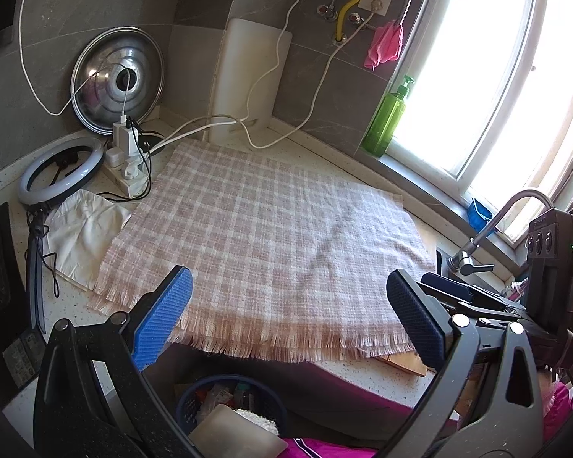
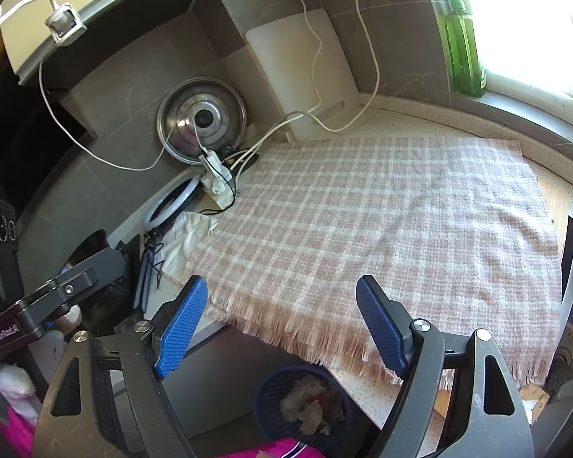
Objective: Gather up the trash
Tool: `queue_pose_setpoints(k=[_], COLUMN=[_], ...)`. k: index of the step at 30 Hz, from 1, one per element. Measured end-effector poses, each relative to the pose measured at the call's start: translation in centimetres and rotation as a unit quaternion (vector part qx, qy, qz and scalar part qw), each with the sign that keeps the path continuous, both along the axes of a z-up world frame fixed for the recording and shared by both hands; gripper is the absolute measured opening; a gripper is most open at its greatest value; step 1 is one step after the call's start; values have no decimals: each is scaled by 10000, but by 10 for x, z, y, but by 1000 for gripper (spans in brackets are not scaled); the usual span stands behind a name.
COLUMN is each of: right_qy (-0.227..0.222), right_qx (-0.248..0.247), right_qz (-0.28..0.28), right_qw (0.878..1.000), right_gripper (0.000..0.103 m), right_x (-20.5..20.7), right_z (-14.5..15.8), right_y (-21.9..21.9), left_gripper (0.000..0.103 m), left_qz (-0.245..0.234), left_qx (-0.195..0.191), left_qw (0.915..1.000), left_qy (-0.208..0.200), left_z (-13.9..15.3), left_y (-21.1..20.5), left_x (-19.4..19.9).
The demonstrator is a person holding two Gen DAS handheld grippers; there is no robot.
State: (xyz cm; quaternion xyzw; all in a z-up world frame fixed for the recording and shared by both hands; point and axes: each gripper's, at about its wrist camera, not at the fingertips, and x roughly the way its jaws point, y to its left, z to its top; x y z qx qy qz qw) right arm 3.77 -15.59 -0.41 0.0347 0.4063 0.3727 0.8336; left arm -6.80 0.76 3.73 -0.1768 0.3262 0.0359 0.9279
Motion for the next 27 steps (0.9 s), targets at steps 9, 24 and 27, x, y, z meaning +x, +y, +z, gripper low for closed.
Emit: queue_pose_setpoints(k=[9, 24, 27], right_qy=[18, 175, 186], right_qx=[9, 13, 11], right_qz=[20, 0, 0], right_qw=[10000, 9998, 9998], right_gripper=[80, 80, 80], right_x=[0, 2, 2], right_z=[0, -5, -5], right_y=[0, -5, -6], left_gripper=[103, 103, 103], left_qz=[63, 187, 224], left_qx=[258, 363, 364], left_qw=[9996, 9992, 9991], left_qy=[-6, 39, 49], left_z=[2, -1, -3], left_y=[-4, -6, -4], left_x=[-3, -3, -2])
